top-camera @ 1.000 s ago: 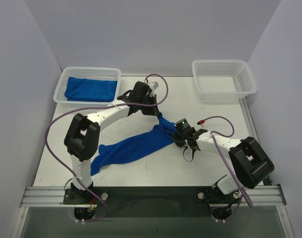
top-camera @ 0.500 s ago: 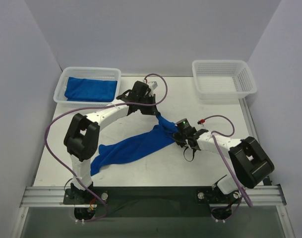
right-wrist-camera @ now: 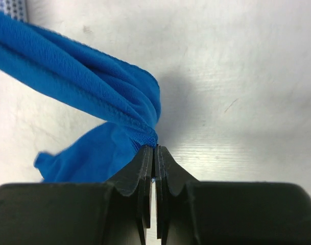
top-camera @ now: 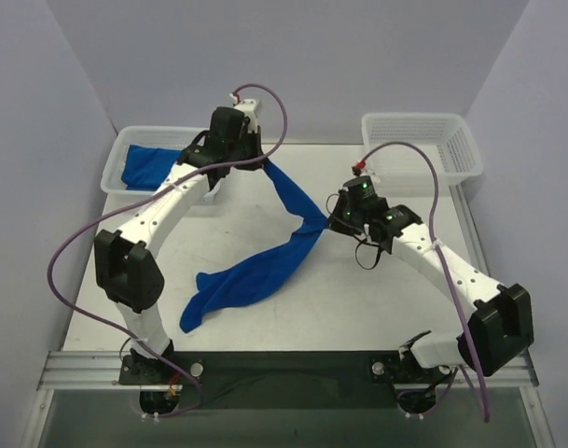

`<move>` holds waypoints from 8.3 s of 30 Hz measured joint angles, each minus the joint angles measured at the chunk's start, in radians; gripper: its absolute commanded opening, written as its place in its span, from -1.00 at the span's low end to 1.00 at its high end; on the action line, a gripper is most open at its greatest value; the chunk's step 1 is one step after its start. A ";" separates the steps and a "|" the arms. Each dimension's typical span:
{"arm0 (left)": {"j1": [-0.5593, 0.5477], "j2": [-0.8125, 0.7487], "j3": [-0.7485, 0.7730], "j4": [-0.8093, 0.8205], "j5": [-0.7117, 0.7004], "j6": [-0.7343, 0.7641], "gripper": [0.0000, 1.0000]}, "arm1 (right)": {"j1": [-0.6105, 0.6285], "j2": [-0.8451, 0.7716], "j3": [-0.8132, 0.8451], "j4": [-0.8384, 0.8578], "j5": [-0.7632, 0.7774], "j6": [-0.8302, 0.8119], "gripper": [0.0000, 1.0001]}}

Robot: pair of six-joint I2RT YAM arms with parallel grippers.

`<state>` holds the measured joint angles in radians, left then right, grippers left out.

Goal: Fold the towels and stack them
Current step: Flatten out the crumpled towel, then fold the towel

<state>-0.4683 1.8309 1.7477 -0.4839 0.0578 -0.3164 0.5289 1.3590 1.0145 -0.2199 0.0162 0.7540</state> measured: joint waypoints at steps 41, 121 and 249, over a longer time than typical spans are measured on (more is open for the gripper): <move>-0.022 -0.577 0.508 -0.113 0.296 0.258 -1.00 | -0.003 -0.261 1.051 -0.252 -0.357 -1.349 -1.00; 0.077 -0.518 0.101 0.162 0.198 0.168 -1.00 | -0.151 -0.153 0.884 0.000 -0.368 -1.236 -1.00; -0.038 -0.221 -0.941 0.028 0.321 -0.259 -1.00 | -0.269 0.129 -0.265 -0.086 -0.373 -0.341 -1.00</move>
<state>-0.5064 1.6096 0.8070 -0.4557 0.3790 -0.5755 0.2604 1.4879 0.7494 -0.3058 -0.3565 0.4133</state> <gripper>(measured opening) 0.034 0.038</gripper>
